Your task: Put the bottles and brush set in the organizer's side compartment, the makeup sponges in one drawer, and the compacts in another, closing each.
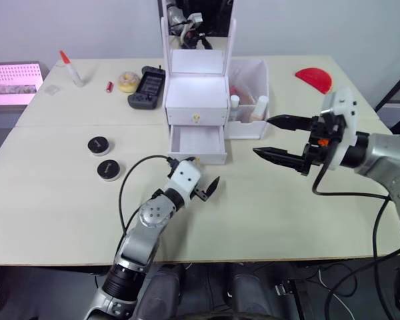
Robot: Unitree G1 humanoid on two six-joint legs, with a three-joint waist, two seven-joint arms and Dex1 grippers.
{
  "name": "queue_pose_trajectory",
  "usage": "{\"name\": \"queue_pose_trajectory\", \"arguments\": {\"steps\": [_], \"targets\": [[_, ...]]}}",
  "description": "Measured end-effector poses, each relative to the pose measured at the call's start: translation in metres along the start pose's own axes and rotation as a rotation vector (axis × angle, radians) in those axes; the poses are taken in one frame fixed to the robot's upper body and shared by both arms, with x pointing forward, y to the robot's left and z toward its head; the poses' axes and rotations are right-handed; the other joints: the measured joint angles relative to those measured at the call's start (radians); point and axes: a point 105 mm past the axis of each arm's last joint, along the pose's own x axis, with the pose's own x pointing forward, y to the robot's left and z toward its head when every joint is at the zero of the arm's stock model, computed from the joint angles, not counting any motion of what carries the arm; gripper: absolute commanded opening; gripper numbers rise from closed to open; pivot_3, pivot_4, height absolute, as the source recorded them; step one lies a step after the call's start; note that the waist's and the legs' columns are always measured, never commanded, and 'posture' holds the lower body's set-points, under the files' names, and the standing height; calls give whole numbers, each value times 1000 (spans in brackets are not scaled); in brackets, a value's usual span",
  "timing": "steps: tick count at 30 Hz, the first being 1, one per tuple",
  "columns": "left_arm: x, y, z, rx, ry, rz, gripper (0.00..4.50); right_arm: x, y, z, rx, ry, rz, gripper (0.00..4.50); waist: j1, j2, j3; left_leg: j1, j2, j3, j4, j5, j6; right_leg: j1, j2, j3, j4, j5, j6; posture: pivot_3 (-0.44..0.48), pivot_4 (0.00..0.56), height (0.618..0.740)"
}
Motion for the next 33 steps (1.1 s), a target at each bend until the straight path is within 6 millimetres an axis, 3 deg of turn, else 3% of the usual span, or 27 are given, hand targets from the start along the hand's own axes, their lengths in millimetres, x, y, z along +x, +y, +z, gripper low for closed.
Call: {"name": "queue_pose_trajectory", "arguments": {"steps": [7, 10, 13, 16, 23, 28, 33], "targets": [[-60, 64, 19, 18, 36, 24, 4470, -17, -3, -19, 57, 38, -53, 4500, 1, 1, 0, 0, 1, 0, -1, 0, 0, -1, 1, 0, 0, 0, 0, 0, 150, 738], [-89, 79, 23, -55, 60, -30, 4470, -31, -5, -31, 71, 72, -102, 4500, 1, 0, 0, 0, 1, 0, -1, 0, 0, -1, 1, 0, 0, 0, -1, 0, 150, 738], [-143, 123, 19, -77, 175, -2, 4470, -61, -8, -55, 112, 141, -196, 4500, 0, 1, 0, 0, 1, 1, -2, 0, 0, -2, 1, 0, 0, -2, -3, 0, 150, 738], [-193, 164, 13, -107, 266, 86, 4470, -88, -9, -67, 136, 166, -267, 4500, -1, 1, 1, 1, 2, 2, -3, 0, 0, -2, 1, 0, 0, -2, -3, 0, 150, 738], [-275, 216, -10, -169, 347, 290, 4470, -154, -17, -85, 157, 196, -440, 4500, 1, 1, 0, 0, 5, 3, -6, -2, -4, -1, -1, 0, -9, -3, -1, 0, 150, 738], [-297, 227, -21, -153, 363, 356, 4470, -190, -18, -110, 186, 266, -534, 4500, -1, 2, 0, 0, 7, 7, -8, -3, -4, -1, -6, -1, -14, -2, -2, 0, 150, 738], [-300, 233, -19, -135, 359, 372, 4470, -196, -14, -123, 218, 261, -561, 4500, -5, 1, 0, 0, 8, 9, -9, -3, -4, -3, -6, -1, -14, -1, -2, 0, 150, 738]]}}
